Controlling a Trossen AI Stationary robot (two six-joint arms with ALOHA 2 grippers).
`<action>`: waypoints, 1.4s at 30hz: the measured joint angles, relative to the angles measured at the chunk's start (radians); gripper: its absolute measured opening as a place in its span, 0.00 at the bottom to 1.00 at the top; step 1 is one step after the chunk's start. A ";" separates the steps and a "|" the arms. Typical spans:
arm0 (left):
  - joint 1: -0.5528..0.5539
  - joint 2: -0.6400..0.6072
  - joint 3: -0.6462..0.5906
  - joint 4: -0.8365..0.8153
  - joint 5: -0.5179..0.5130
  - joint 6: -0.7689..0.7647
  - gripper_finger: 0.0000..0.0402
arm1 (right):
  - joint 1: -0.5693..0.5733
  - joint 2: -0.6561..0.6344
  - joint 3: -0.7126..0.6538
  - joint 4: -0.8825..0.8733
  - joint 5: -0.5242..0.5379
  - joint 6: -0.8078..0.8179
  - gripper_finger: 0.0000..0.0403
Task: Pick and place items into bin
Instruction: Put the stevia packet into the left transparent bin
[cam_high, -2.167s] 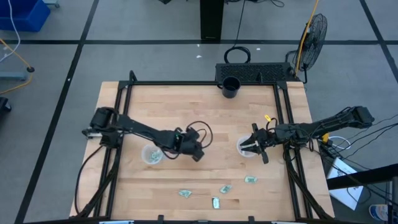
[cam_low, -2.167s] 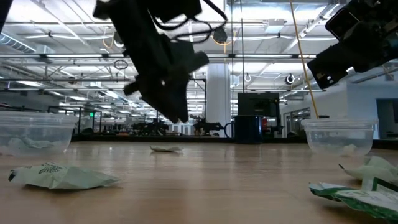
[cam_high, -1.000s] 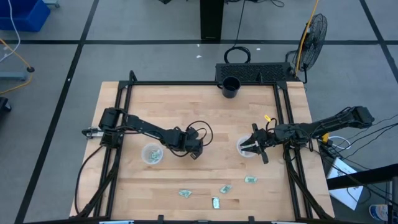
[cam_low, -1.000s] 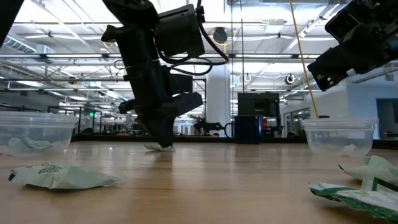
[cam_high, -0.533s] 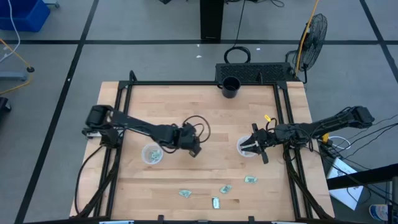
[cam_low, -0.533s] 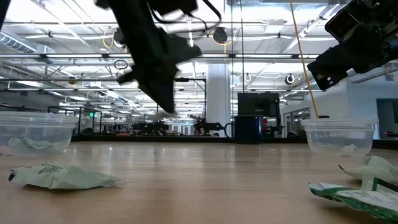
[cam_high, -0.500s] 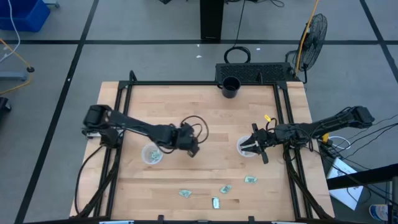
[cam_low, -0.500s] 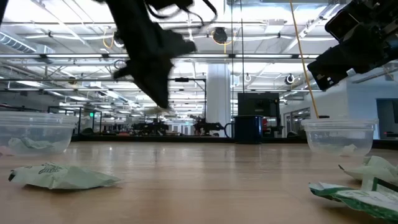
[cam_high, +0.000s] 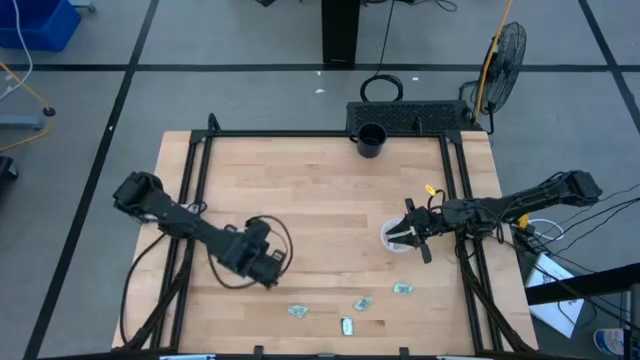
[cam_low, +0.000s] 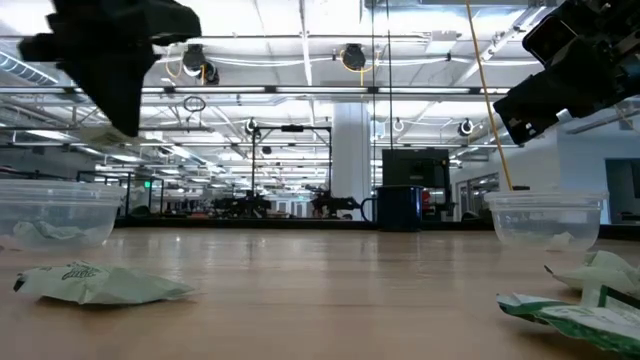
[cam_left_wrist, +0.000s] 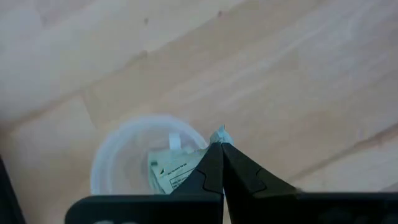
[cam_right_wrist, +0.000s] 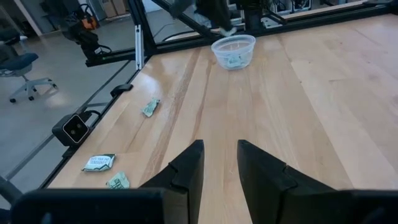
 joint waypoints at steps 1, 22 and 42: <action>-0.015 0.001 -0.001 -0.009 0.000 -0.031 0.00 | 0.000 0.000 0.000 0.000 0.000 0.001 0.22; -0.053 0.041 -0.210 0.027 0.060 -0.426 0.00 | 0.000 0.000 0.000 -0.010 0.002 -0.086 0.22; 0.034 0.034 -0.281 0.137 0.136 -0.310 0.24 | 0.023 0.000 0.012 0.011 -0.059 -0.238 0.22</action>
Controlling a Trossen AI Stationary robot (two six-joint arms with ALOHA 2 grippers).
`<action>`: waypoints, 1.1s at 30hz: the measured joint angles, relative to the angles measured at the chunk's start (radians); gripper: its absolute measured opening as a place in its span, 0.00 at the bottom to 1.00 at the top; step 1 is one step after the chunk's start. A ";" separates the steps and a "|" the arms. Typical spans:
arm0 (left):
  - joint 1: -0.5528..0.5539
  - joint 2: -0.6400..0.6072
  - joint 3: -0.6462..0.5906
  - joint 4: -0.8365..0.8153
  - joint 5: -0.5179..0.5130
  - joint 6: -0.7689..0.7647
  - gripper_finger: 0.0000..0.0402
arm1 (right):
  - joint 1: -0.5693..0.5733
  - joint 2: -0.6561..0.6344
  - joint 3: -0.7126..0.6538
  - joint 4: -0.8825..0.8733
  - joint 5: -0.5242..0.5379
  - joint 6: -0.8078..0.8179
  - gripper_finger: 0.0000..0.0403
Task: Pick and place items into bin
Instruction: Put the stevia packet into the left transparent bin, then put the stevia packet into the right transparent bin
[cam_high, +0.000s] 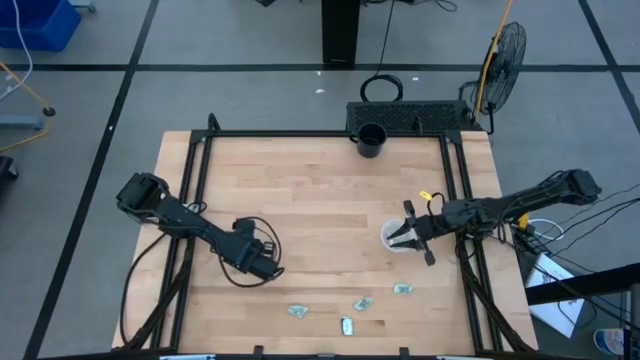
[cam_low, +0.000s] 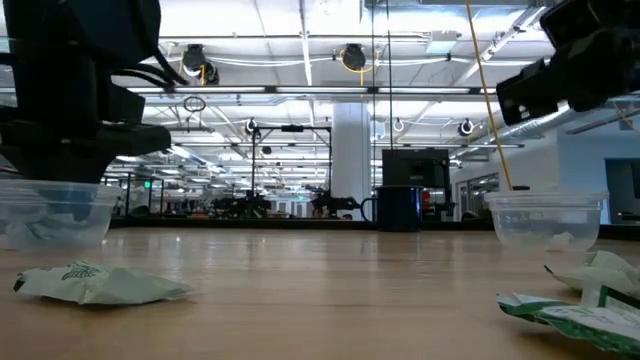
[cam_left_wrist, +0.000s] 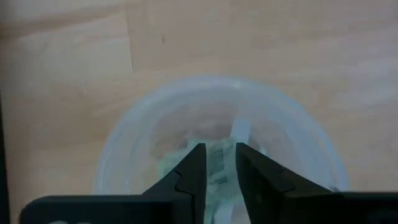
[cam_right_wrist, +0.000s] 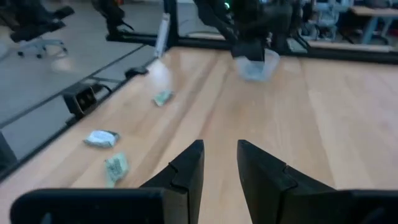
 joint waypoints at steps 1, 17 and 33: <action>0.000 0.000 0.010 -0.008 0.018 0.012 0.24 | 0.010 0.000 0.012 0.002 0.000 -0.001 0.22; -0.001 0.000 0.331 -0.304 -0.227 0.094 0.25 | 0.307 0.181 0.305 -0.504 0.215 0.198 0.22; -0.001 0.000 0.394 -0.240 -0.441 0.226 0.25 | 0.605 0.366 0.355 -0.561 0.296 0.545 0.22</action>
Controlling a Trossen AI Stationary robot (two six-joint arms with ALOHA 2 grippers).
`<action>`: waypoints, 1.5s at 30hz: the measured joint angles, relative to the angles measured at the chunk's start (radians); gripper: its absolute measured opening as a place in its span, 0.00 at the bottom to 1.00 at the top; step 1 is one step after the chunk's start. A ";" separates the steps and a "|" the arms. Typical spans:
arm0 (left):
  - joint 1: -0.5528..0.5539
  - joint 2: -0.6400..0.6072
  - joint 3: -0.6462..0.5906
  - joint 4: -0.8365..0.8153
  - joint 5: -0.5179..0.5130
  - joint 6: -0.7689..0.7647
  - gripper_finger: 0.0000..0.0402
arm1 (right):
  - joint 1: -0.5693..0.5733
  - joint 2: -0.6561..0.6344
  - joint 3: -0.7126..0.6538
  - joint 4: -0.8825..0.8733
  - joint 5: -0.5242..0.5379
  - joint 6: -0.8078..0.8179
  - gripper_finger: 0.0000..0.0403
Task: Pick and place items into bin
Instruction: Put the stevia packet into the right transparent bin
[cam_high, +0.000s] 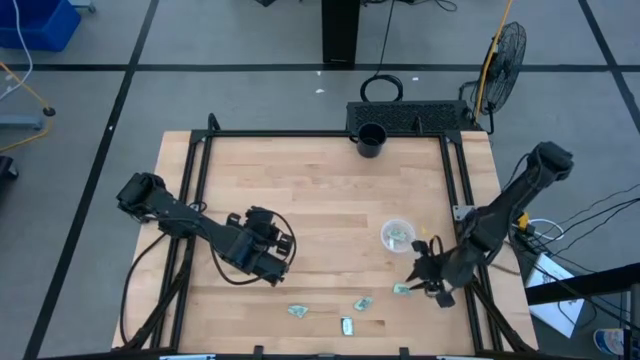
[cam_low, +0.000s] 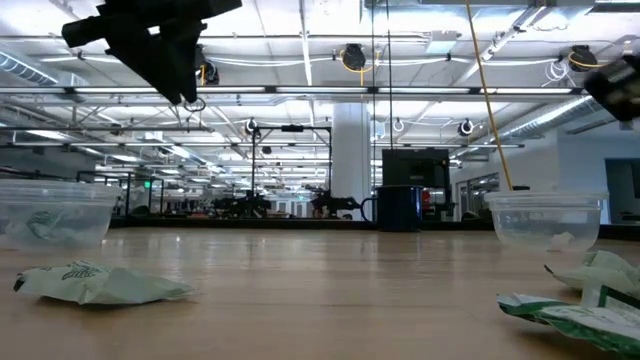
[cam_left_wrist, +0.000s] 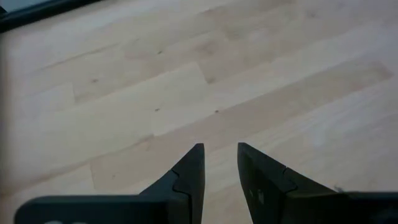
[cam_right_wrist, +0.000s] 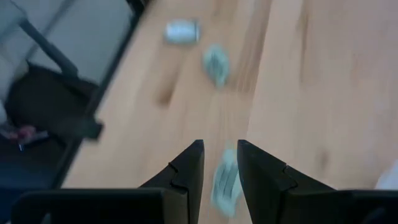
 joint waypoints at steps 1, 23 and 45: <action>0.000 0.000 0.000 0.000 -0.011 0.000 0.25 | 0.017 0.017 0.000 -0.016 -0.001 0.030 0.22; 0.002 0.000 0.000 0.015 -0.068 0.000 0.25 | 0.146 0.261 -0.073 0.075 0.158 0.185 0.36; 0.048 0.000 -0.001 0.018 -0.067 0.036 0.25 | 0.145 0.331 -0.226 0.286 0.228 0.174 0.05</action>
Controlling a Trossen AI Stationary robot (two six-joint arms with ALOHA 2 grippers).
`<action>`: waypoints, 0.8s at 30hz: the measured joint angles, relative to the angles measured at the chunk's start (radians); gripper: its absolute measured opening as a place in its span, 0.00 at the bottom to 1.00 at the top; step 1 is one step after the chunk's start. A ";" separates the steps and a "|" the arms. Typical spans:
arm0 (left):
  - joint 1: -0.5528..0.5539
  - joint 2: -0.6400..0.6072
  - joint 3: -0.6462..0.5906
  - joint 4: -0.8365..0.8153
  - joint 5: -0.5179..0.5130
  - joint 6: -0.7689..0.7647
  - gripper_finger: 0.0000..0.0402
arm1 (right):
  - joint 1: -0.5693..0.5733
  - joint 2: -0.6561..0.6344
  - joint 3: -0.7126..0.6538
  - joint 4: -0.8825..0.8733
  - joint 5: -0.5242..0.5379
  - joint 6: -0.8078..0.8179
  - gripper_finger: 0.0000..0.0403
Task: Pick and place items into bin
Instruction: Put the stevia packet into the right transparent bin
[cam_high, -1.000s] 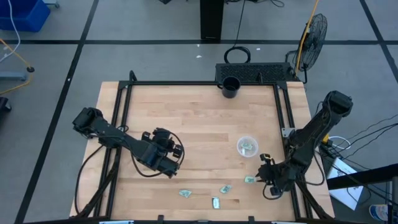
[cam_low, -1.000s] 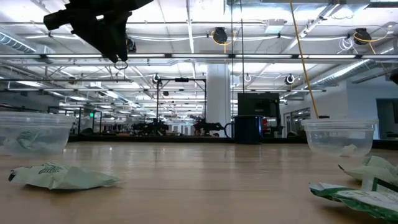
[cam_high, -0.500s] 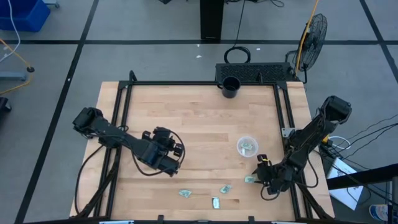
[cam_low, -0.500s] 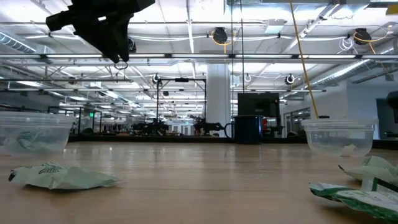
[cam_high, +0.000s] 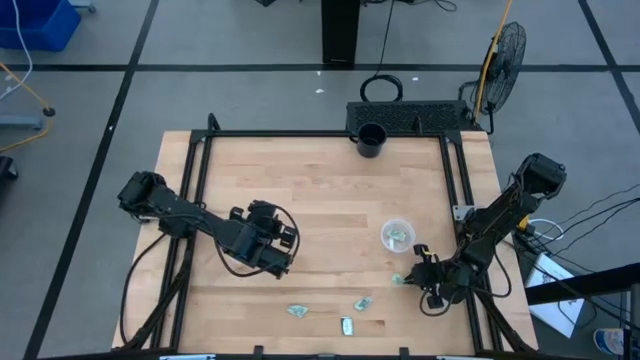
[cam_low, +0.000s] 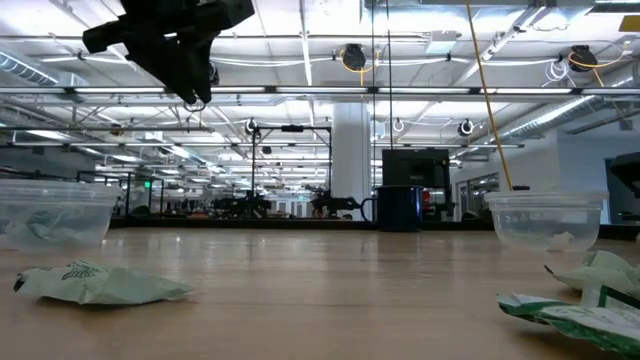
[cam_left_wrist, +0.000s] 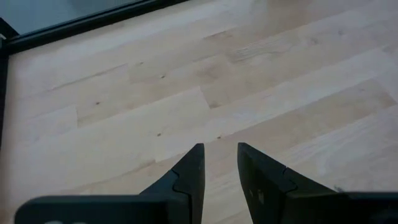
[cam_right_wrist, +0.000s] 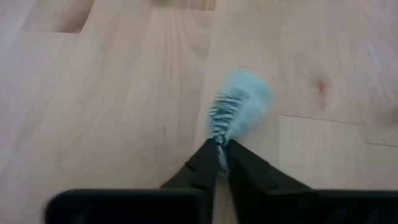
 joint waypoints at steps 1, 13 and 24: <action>0.000 0.000 0.000 0.000 0.000 0.000 0.25 | 0.000 -0.006 0.000 0.001 -0.001 0.000 0.03; 0.000 0.000 0.000 0.002 0.000 0.015 0.25 | -0.016 -0.276 0.054 -0.055 0.090 -0.378 0.01; 0.002 0.000 0.000 0.006 0.000 0.017 0.25 | -0.280 -0.502 0.056 -0.326 0.313 -0.188 0.00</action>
